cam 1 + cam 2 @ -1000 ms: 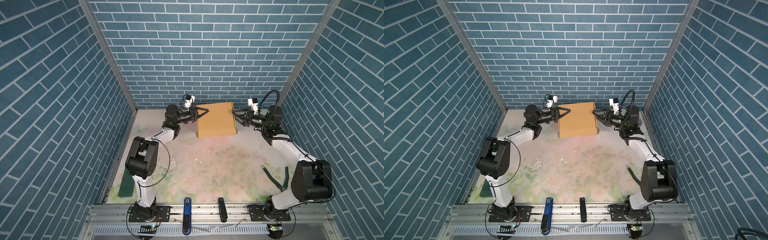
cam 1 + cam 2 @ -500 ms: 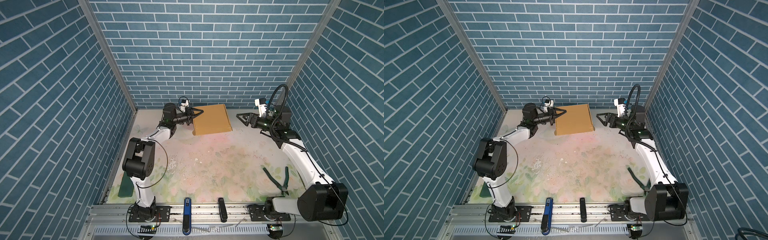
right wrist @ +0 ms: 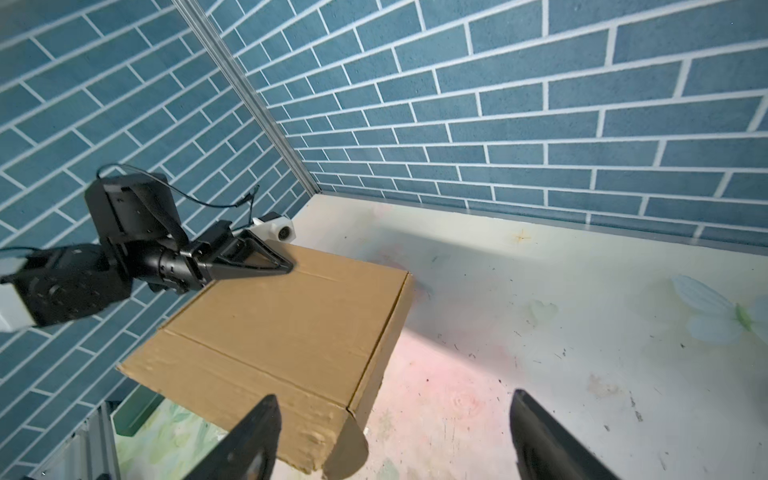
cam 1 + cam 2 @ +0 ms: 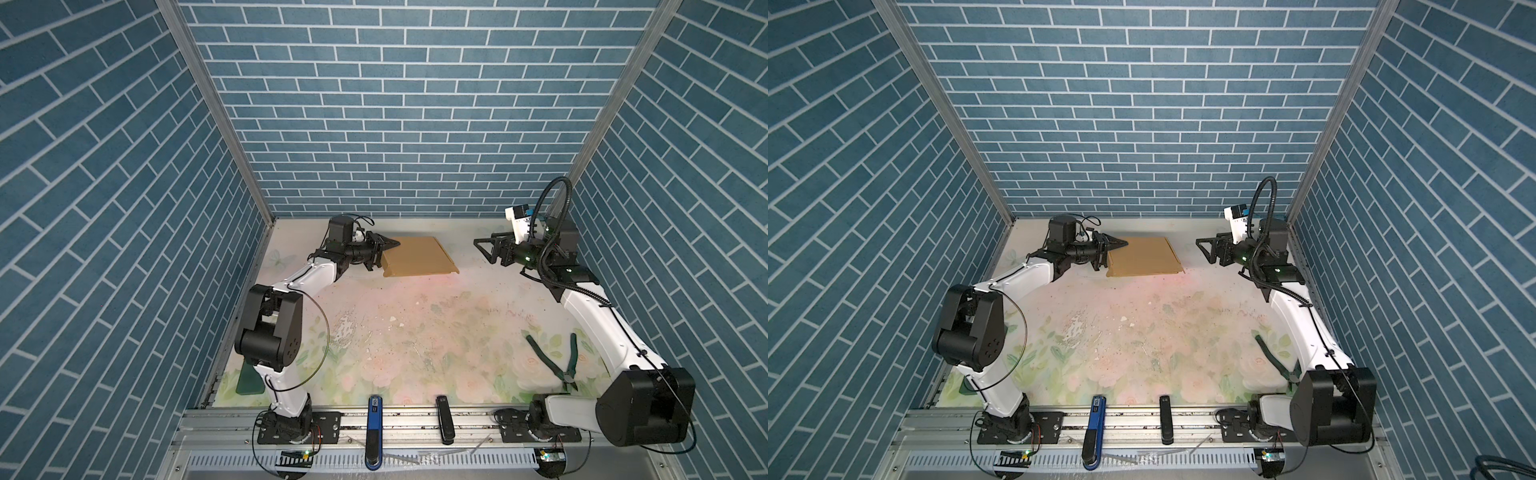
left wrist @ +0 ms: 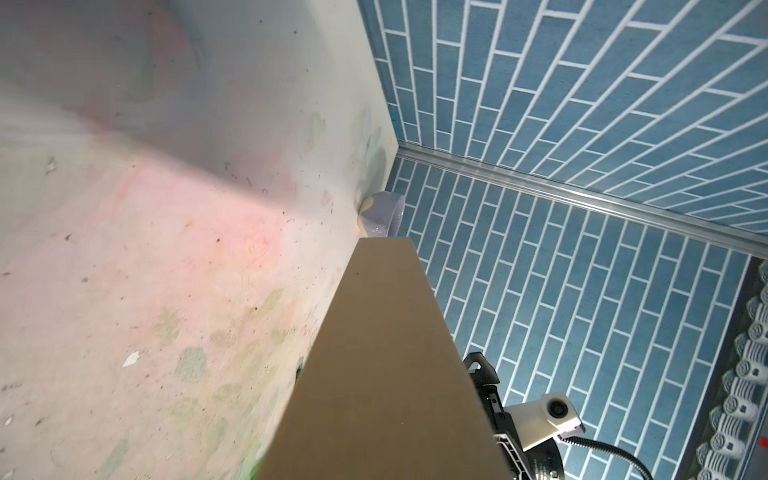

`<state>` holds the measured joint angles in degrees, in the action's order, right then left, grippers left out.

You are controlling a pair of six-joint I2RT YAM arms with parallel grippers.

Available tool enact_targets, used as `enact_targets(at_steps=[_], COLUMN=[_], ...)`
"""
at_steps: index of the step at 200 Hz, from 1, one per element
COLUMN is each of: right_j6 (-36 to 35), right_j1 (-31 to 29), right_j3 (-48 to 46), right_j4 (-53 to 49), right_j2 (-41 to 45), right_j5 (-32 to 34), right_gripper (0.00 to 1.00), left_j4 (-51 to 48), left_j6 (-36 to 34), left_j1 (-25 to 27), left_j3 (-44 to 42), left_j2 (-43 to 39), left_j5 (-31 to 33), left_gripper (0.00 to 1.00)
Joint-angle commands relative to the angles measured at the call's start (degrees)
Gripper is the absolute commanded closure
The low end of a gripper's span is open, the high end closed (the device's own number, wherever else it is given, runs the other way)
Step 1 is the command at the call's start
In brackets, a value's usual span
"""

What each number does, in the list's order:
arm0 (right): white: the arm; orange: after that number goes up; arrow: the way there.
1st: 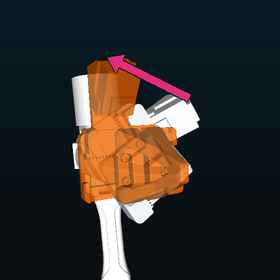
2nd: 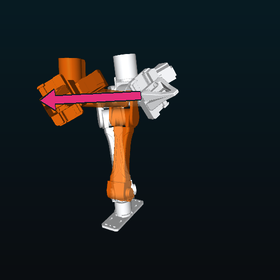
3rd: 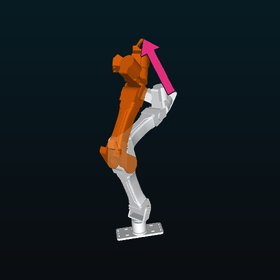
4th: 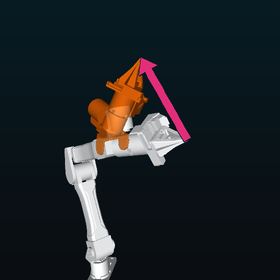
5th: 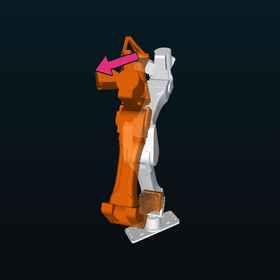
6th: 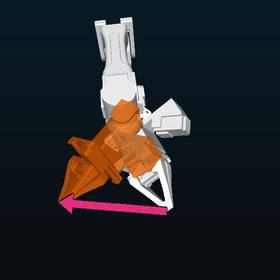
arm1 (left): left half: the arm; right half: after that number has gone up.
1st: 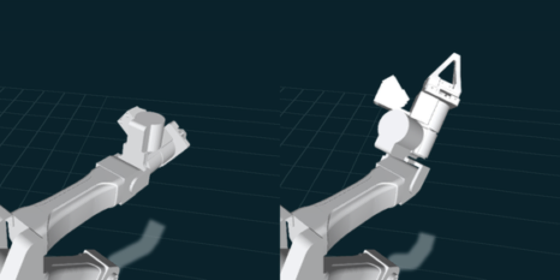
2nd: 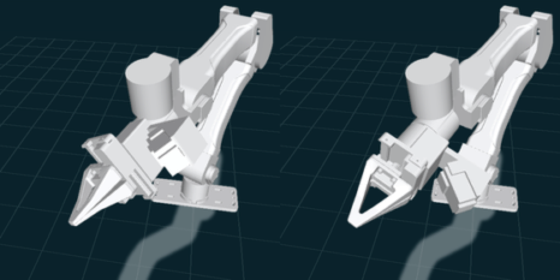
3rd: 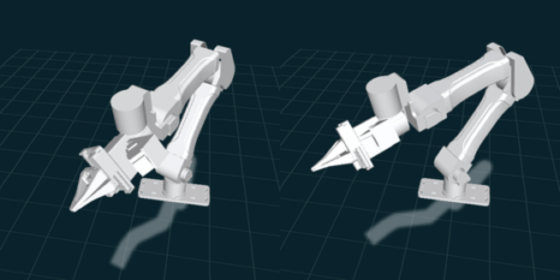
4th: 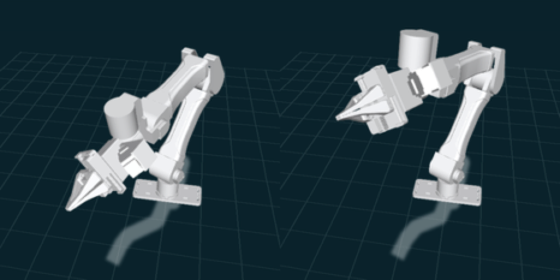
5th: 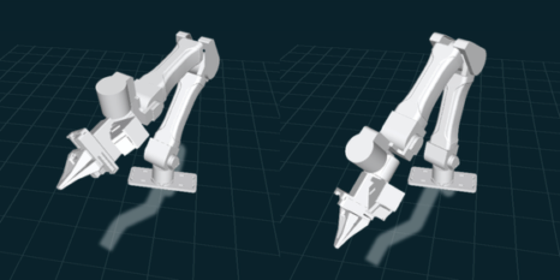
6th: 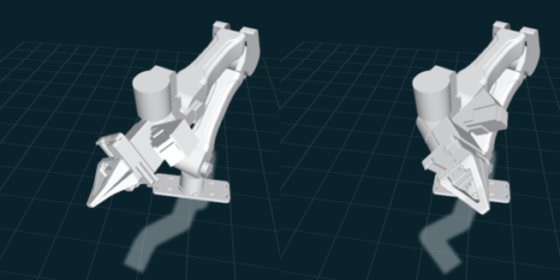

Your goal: Fold the paper box

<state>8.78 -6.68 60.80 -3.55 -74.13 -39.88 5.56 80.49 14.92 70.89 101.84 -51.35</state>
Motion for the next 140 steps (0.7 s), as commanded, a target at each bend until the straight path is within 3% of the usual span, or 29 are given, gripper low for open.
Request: enact_targets(at_steps=[1,51,106,129,140], right_j6=[-7.9,-16.0,-24.8,-26.3,-27.1], right_j1=[0.3,0.3,0.1,-0.9,-2.3], right_j3=[-3.4,-9.7,-17.9,-20.7,-22.1], right_j4=[4.2,5.8,5.9,6.3,7.0], right_j2=[1.7,3.4,6.0,7.6,8.4], right_j5=[-0.8,-0.6,-13.8,-16.0,-13.6], right_gripper=[0.14,0.14,0.13,0.14,0.14], left_j4=[-8.9,-17.1,-24.0,-29.6,-31.2], left_j6=[0.2,3.1,7.8,8.0,7.5], left_j1=[-0.2,-0.9,-1.4,-1.5,-1.6], left_j3=[1.7,2.0,4.1,7.1,8.9], left_j2=[-2.1,-2.9,-3.0,-2.0,-1.0], left_j5=[0.3,0.0,-0.8,-1.4,-2.3], left_gripper=[0.67,0.67,0.68,0.68,0.68])
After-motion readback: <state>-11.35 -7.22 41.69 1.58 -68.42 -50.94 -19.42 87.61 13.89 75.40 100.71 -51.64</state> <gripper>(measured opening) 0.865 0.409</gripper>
